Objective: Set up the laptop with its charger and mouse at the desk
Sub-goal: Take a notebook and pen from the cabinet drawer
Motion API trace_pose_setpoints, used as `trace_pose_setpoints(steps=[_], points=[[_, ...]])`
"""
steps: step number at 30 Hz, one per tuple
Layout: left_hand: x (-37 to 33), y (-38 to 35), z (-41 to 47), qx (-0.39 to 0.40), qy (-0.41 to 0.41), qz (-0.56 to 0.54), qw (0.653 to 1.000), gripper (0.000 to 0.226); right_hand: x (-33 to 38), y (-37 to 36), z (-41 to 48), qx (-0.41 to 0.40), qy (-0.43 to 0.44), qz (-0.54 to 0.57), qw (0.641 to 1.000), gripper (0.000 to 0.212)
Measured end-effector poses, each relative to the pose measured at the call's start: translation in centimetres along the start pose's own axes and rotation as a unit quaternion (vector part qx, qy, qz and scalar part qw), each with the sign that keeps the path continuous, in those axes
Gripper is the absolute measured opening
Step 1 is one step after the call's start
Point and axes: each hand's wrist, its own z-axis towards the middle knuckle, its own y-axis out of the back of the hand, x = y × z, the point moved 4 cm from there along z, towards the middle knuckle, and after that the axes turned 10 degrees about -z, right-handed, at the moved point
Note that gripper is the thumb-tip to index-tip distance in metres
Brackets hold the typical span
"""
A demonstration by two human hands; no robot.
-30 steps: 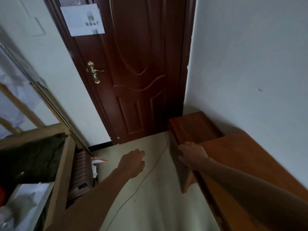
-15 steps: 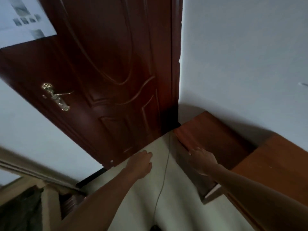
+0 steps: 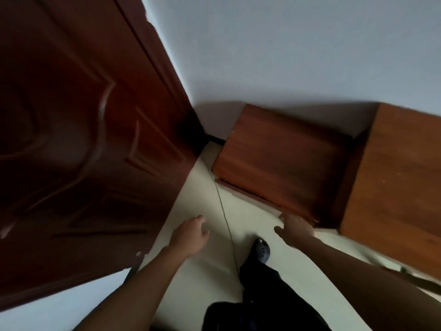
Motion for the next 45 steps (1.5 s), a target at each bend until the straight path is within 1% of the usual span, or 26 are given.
trace_pose_setpoints(steps=[1,2,3,4,6,8,10,11,12,14,15,17,19,20,24,27,31,34,35,37,39,40,41,42,43,45], points=[[0.4,-0.4,2.2,0.015,0.009,-0.010,1.000,0.041,-0.9,-1.0,1.3,0.004,-0.052,0.058,0.997,0.052],[0.8,-0.7,4.3,0.029,0.024,-0.037,0.999,0.043,-1.9,-2.2,2.5,0.015,-0.115,0.135,0.984,0.052],[0.9,-0.6,5.8,0.030,0.038,-0.069,0.996,0.044,-2.7,-2.9,2.9,0.012,-0.178,0.219,0.959,0.051],[1.1,-0.6,7.7,0.030,0.055,-0.112,0.992,0.045,-3.6,-3.7,3.6,0.004,-0.240,0.311,0.920,0.047],[1.5,-1.9,12.1,0.023,0.100,-0.223,0.969,0.053,-5.6,-5.4,4.8,-0.057,-0.352,0.455,0.816,0.041],[1.7,-2.5,14.8,0.014,0.146,-0.344,0.927,0.065,-6.3,-5.9,4.9,-0.118,-0.413,0.522,0.737,0.037],[1.5,-4.0,18.9,0.016,0.170,-0.406,0.898,0.075,-6.4,-7.0,6.1,-0.178,-0.446,0.581,0.657,0.032],[1.1,-4.1,20.0,0.010,0.176,-0.435,0.883,0.076,-5.9,-6.7,6.4,-0.198,-0.440,0.612,0.627,0.035],[1.0,-5.4,21.8,0.021,0.182,-0.453,0.873,0.073,-5.6,-7.9,6.6,-0.219,-0.448,0.640,0.585,0.040],[0.1,-5.8,23.0,0.025,0.183,-0.478,0.859,0.056,-5.2,-7.5,6.7,-0.234,-0.436,0.672,0.551,0.047],[0.0,-6.7,23.8,0.046,0.177,-0.471,0.863,0.045,-4.8,-8.1,6.8,-0.239,-0.436,0.682,0.536,0.045],[0.2,-7.6,24.7,0.054,0.166,-0.463,0.869,0.030,-4.6,-8.5,7.2,-0.242,-0.422,0.691,0.534,0.030],[0.7,-8.0,25.3,0.032,0.146,-0.471,0.869,0.024,-4.6,-9.0,7.0,-0.256,-0.418,0.683,0.541,0.017],[1.1,-8.2,25.5,0.020,0.138,-0.469,0.872,0.022,-4.6,-9.4,6.7,-0.261,-0.420,0.675,0.547,0.015],[3.1,-9.0,24.5,-0.004,0.139,-0.442,0.886,0.026,-3.6,-11.8,5.1,-0.269,-0.447,0.651,0.551,0.033],[4.0,-9.4,24.0,-0.006,0.157,-0.427,0.890,0.026,-3.2,-13.1,4.5,-0.274,-0.485,0.629,0.543,0.049],[4.6,-10.3,23.0,-0.049,0.212,-0.461,0.860,0.022,-2.9,-14.4,3.6,-0.271,-0.539,0.605,0.520,0.049],[5.7,-11.8,22.1,-0.039,0.250,-0.496,0.831,0.025,-2.5,-16.2,3.1,-0.259,-0.546,0.606,0.518,0.047],[5.9,-12.0,22.0,-0.035,0.260,-0.507,0.821,0.032,-2.5,-16.7,3.2,-0.256,-0.546,0.614,0.509,0.046],[6.5,-12.7,22.3,-0.041,0.289,-0.538,0.791,0.056,-2.5,-17.7,3.6,-0.248,-0.546,0.633,0.490,0.046],[7.1,-13.4,22.6,-0.045,0.330,-0.574,0.748,0.078,-2.6,-18.5,4.0,-0.227,-0.537,0.650,0.488,0.049],[7.3,-13.5,22.8,-0.039,0.345,-0.580,0.737,0.080,-2.6,-18.6,4.1,-0.215,-0.531,0.654,0.493,0.050],[7.7,-14.1,22.9,-0.032,0.357,-0.576,0.735,0.074,-2.7,-19.1,4.3,-0.198,-0.528,0.655,0.504,0.052],[7.9,-14.1,23.1,-0.024,0.362,-0.567,0.739,0.062,-2.8,-19.0,4.1,-0.185,-0.529,0.640,0.526,0.053],[7.9,-14.0,23.1,-0.015,0.365,-0.561,0.743,0.049,-2.9,-18.7,3.9,-0.173,-0.536,0.592,0.576,0.054],[8.1,-14.1,23.3,-0.014,0.372,-0.549,0.748,0.033,-3.1,-17.3,3.6,-0.175,-0.539,0.412,0.714,0.058]])
